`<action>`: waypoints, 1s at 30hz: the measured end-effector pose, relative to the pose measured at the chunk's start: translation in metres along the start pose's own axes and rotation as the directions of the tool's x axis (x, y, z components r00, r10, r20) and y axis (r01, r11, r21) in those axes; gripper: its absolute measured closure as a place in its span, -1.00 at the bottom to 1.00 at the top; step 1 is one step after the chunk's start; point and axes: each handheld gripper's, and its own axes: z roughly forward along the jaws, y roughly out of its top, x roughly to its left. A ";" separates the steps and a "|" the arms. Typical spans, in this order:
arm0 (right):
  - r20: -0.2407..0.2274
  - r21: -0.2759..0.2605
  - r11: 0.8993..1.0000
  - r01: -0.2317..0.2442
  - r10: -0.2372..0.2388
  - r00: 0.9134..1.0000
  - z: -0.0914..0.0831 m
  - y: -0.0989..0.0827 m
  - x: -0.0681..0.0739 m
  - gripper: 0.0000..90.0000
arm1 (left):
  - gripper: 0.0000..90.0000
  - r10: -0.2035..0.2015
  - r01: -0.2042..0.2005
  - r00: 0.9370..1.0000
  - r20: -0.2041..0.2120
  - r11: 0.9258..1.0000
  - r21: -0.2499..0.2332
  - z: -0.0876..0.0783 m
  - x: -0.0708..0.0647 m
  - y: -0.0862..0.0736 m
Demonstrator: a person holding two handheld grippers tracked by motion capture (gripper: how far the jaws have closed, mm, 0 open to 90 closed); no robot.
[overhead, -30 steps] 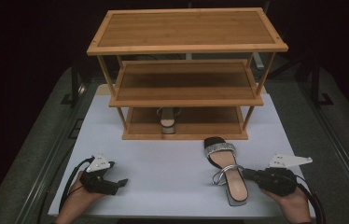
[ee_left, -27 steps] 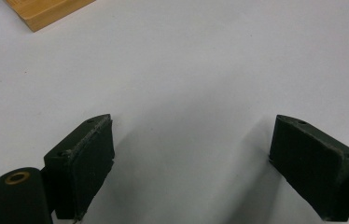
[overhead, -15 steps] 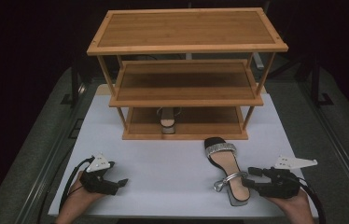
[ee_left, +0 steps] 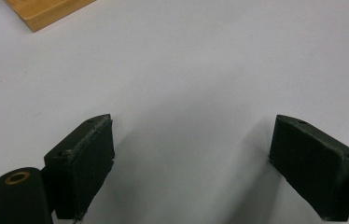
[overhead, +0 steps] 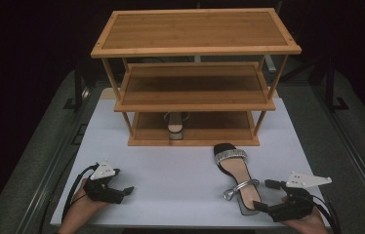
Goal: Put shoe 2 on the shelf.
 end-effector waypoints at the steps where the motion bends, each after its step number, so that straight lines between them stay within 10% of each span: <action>1: -0.010 0.008 1.000 0.004 -0.004 1.000 0.002 -0.001 0.001 -0.94 | -0.71 -0.001 0.001 1.000 0.001 1.000 0.000 0.000 0.000 0.000; 30: -0.178 0.100 0.995 0.020 -0.002 0.984 0.040 -0.001 0.000 -0.56 | -0.71 -0.001 0.001 1.000 0.001 1.000 0.001 0.000 0.000 0.000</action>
